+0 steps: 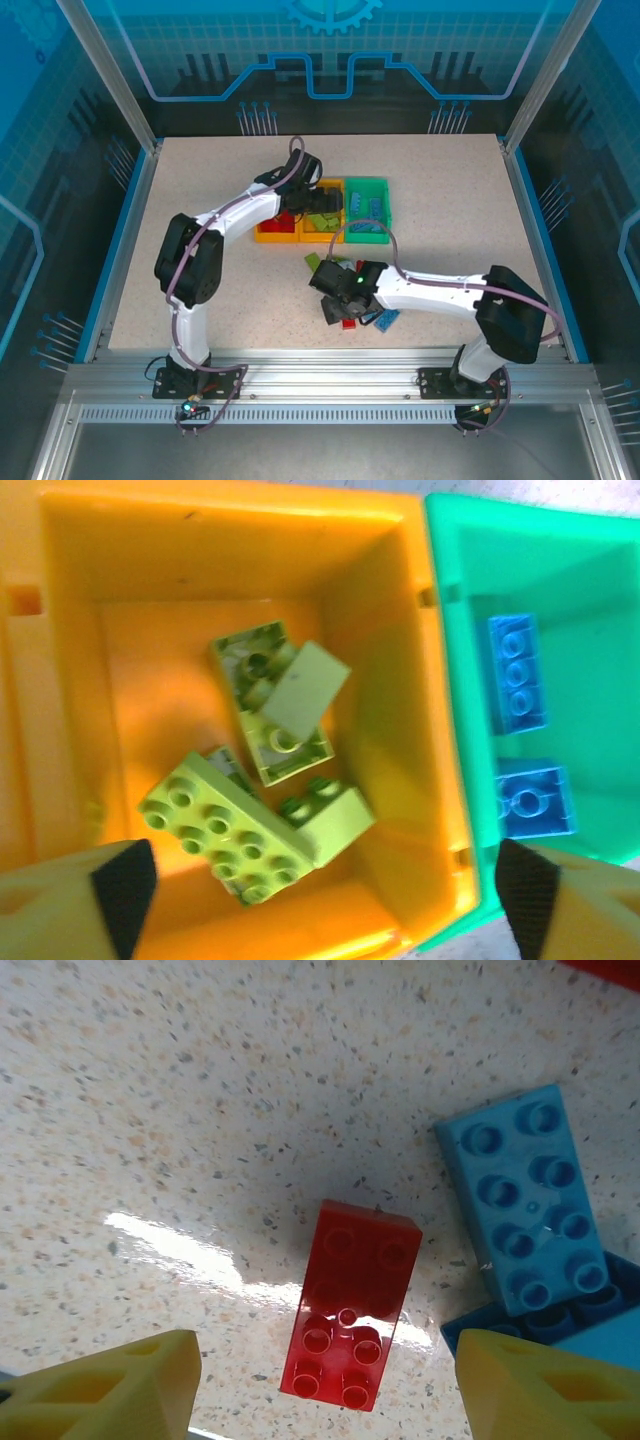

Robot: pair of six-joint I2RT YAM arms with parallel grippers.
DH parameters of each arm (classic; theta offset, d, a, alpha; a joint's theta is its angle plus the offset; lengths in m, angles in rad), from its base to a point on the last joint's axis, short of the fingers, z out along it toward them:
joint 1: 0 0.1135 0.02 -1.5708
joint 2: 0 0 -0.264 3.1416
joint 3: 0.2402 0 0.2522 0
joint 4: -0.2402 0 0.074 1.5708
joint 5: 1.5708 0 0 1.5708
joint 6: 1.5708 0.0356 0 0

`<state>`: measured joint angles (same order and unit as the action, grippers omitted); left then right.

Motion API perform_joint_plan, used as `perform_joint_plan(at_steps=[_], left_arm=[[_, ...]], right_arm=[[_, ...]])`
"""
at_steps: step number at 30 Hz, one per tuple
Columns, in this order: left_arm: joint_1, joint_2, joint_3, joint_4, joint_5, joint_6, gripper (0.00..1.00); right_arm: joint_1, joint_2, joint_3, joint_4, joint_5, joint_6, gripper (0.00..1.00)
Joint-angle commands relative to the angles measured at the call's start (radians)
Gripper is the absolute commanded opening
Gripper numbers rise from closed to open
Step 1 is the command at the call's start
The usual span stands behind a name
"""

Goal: Sort the legos into containers by color

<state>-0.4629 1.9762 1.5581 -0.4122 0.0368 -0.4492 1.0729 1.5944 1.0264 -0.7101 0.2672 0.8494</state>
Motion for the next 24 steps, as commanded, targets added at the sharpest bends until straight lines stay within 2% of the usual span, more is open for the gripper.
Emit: perform_joint_plan(at_steps=[1, 12, 24], left_arm=[[0.011, -0.098, -0.055, 0.090, 0.064, -0.096, 0.99], [0.016, -0.341, -0.173, 0.161, 0.124, -0.183, 0.99], [0.050, -0.548, -0.389, 0.144, 0.071, -0.197, 0.99]], right_arm=[[0.011, 0.042, 0.038, -0.054, -0.017, 0.015, 0.68], [-0.011, 0.150, 0.079, -0.071, -0.063, -0.013, 0.64], [-0.038, 0.248, 0.150, -0.146, -0.073, -0.058, 0.56]])
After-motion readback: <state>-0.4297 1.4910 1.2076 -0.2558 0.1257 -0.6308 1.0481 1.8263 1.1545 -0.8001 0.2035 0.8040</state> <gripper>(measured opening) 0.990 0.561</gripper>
